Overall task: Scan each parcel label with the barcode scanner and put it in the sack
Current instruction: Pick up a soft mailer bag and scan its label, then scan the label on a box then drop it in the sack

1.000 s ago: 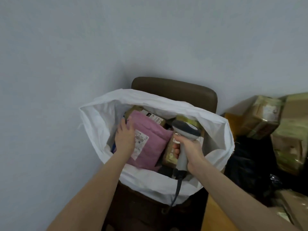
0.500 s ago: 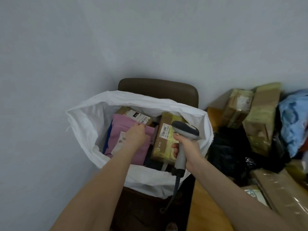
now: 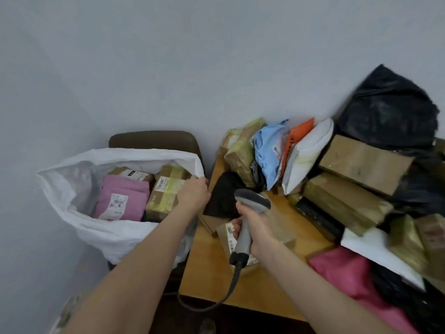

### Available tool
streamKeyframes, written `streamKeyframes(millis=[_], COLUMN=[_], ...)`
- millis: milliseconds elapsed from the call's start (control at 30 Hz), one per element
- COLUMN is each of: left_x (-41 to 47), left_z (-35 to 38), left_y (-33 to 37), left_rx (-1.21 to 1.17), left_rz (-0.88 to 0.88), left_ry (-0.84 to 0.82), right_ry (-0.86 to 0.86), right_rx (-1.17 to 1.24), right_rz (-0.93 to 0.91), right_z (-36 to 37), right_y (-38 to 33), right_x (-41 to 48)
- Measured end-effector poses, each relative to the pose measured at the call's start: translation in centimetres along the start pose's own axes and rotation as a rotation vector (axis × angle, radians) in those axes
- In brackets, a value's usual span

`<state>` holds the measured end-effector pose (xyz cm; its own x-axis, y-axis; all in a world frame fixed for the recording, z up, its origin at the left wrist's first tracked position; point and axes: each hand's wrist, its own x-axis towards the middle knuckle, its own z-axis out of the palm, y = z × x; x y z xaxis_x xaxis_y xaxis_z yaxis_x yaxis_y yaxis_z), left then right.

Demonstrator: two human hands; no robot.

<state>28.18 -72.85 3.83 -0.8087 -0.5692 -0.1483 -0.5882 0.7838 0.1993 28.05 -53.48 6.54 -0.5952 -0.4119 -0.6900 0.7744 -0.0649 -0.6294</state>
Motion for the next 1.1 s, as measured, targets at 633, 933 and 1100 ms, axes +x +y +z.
streamKeyframes(millis=[633,933,1100], left_x=[-4.7,-4.7,-5.2], left_z=[10.9,12.4,10.6], left_y=[17.2,20.4,19.0], left_rx=[-0.411,-0.426,-0.640], left_rz=[-0.336,-0.529,-0.541], left_ry=[-0.192,-0.194,-0.229], right_ry=[0.271,0.278,0.307], right_rx=[-0.168,-0.090,-0.087], right_rz=[-0.111,-0.045,-0.054], right_z=[-18.1,-19.4,-21.3], right_y=[-3.7,-2.9,-4.8], right_x=[3.9,5.0,4.0])
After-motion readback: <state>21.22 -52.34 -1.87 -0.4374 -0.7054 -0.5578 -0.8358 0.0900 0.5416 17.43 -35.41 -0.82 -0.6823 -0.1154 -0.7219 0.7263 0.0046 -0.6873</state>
